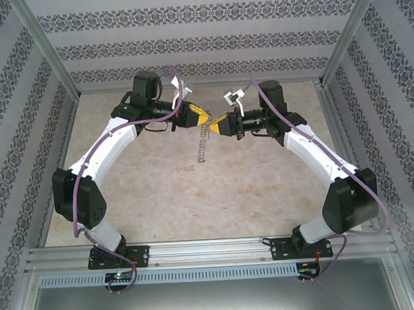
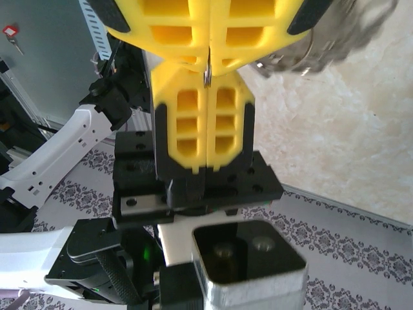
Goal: Put the keys on the keyring
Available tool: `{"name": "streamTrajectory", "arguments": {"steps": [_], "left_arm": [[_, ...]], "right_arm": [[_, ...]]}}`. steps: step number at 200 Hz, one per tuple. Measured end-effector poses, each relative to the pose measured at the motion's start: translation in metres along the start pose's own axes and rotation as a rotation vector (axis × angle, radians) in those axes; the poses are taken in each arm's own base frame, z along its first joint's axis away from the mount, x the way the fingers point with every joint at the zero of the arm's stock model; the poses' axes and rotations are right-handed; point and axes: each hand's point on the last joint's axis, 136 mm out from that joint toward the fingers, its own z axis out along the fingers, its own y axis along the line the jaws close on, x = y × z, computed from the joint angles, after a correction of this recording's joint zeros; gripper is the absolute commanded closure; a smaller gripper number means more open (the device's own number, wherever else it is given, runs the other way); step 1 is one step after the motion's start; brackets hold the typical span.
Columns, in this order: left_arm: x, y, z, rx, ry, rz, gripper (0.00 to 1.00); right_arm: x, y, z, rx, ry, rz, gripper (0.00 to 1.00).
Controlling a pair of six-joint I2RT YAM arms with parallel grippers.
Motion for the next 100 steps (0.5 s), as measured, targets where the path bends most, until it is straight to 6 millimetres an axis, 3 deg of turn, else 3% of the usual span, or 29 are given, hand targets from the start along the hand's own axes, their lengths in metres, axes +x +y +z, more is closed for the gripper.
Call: {"name": "streamTrajectory", "arguments": {"steps": [37,48,57,82,100], "left_arm": [[0.006,0.001,0.003,0.001,0.004,-0.03,1.0],[0.008,0.002,0.003,0.0,0.004,-0.038,1.0],[0.006,0.003,0.003,-0.003,0.0,-0.032,1.0],[-0.001,0.004,0.002,-0.019,-0.017,0.01,1.0],[-0.004,0.004,0.002,-0.024,-0.024,0.024,1.0]], "right_arm": [[0.012,0.0,0.01,-0.01,0.051,0.007,0.99],[0.013,0.0,0.01,-0.008,0.058,0.01,0.65],[0.015,-0.001,0.01,-0.001,0.065,0.019,0.54],[0.021,-0.006,0.007,0.016,0.071,0.044,0.59],[0.023,-0.011,-0.008,0.051,0.051,0.063,0.64]]}}
